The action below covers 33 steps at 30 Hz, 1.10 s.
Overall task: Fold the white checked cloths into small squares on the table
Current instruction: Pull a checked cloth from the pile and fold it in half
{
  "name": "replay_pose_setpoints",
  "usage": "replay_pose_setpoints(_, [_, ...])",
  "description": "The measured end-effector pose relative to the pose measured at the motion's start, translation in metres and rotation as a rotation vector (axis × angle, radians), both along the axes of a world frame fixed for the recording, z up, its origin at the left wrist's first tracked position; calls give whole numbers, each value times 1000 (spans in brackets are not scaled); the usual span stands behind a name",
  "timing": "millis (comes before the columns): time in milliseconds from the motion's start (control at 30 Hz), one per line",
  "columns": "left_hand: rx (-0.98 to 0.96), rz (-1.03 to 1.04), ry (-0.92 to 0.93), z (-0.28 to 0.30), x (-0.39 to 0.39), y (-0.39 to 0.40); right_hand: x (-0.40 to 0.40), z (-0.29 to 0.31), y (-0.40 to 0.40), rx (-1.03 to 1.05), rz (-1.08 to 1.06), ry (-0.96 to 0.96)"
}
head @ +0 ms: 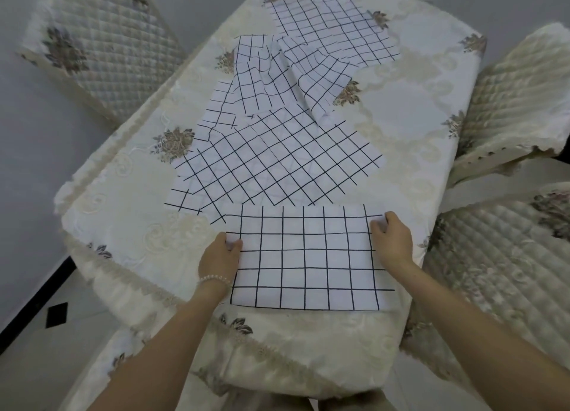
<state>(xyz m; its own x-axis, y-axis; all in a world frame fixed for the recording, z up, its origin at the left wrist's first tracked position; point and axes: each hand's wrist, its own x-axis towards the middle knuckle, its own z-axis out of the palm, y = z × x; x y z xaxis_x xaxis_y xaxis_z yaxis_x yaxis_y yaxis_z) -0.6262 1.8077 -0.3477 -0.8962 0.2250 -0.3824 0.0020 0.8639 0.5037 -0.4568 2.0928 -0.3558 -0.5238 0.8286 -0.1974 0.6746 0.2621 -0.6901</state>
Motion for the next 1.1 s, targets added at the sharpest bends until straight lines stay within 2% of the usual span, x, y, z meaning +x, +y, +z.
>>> replay_pose_setpoints(100, [-3, 27, 44, 1, 2, 3, -4, -4, -2, 53, -20, -17])
replay_pose_setpoints(133, [3, 45, 111, 1, 4, 3, -5, -5, -3, 111, -26, -35])
replay_pose_setpoints(200, [-106, -15, 370, 0, 8, 8, -7, -7, -6, 247, -20, -68])
replay_pose_setpoints(267, [-159, -211, 574, -1, 19, 21, -13, -4, -20, 318, 48, -28])
replay_pose_setpoints(300, [-131, -380, 607, -1, 27, 31, -18, -3, -34, 330, 143, 0])
replay_pose_setpoints(367, [-93, -678, 579, -7, 46, 54, -32, -7, -67, 361, 432, -6])
replay_pose_setpoints(433, [-139, -806, 506, -17, 56, 72, -44, -18, -92, 384, 648, -71])
replay_pose_setpoints(533, [-218, -821, 447, -38, 46, 80, -48, -38, -90, 357, 655, -144])
replay_pose_setpoints(633, [-202, -836, 450, -49, 28, 63, -36, -46, -71, 424, 674, -170])
replay_pose_setpoints(767, [-207, -687, 474, -53, 1, 15, -10, -48, -37, 443, 518, -248])
replay_pose_setpoints(867, [-228, -635, 444, -49, -10, -9, 4, -46, -23, 439, 491, -285])
replay_pose_setpoints(1000, [-249, -591, 509, -34, -3, 1, 1, -34, -30, 448, 444, -296])
replay_pose_setpoints(1100, [-160, -662, 545, -23, 38, 24, -8, -18, -72, 451, 506, -183])
